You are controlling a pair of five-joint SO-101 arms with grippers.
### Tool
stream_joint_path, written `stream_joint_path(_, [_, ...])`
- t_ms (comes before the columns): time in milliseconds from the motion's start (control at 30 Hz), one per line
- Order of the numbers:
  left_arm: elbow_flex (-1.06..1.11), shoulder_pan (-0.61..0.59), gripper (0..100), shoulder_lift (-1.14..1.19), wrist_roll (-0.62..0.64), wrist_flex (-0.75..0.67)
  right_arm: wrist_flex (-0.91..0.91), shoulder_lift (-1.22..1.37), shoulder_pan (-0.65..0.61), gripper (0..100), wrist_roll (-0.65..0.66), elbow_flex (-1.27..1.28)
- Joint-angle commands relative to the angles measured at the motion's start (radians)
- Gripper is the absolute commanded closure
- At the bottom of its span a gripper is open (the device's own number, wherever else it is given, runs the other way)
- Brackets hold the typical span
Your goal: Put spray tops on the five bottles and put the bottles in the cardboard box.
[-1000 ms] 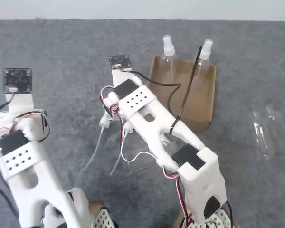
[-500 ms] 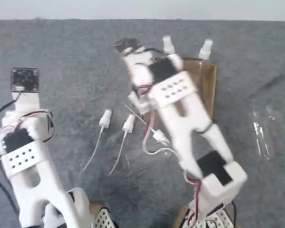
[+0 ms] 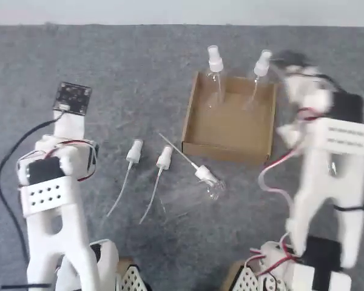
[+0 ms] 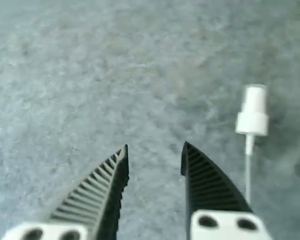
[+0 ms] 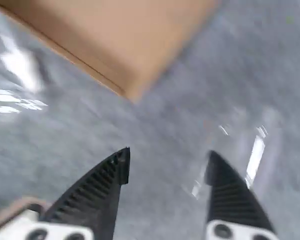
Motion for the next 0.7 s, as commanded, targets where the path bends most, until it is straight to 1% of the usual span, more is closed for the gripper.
stream_joint_path(0, [-0.018,0.084,84,-0.003,0.058,0.009,-0.073,0.010,0.283,76.4,0.143,-0.012])
stream_joint_path(67, [-0.018,0.127,84,-0.002,0.080,0.018,-0.137,0.065,0.352,76.3,0.186,-0.009])
stream_joint_path(167, [-0.019,0.193,84,-0.002,0.106,0.038,-0.216,0.180,0.417,76.2,0.247,-0.012])
stream_joint_path(267, [-0.019,0.229,84,-0.002,0.118,0.054,-0.305,0.297,0.461,76.1,0.265,-0.014])
stream_joint_path(333, [-0.019,0.230,84,-0.002,0.118,0.061,-0.367,0.358,0.486,76.0,0.267,-0.014])
stream_joint_path(467, [-0.018,0.232,84,-0.002,0.118,0.064,-0.476,0.421,0.503,76.0,0.267,-0.015])
stream_joint_path(667, [-0.010,0.235,84,-0.002,0.118,0.064,-0.524,0.475,0.478,76.0,0.267,-0.015])
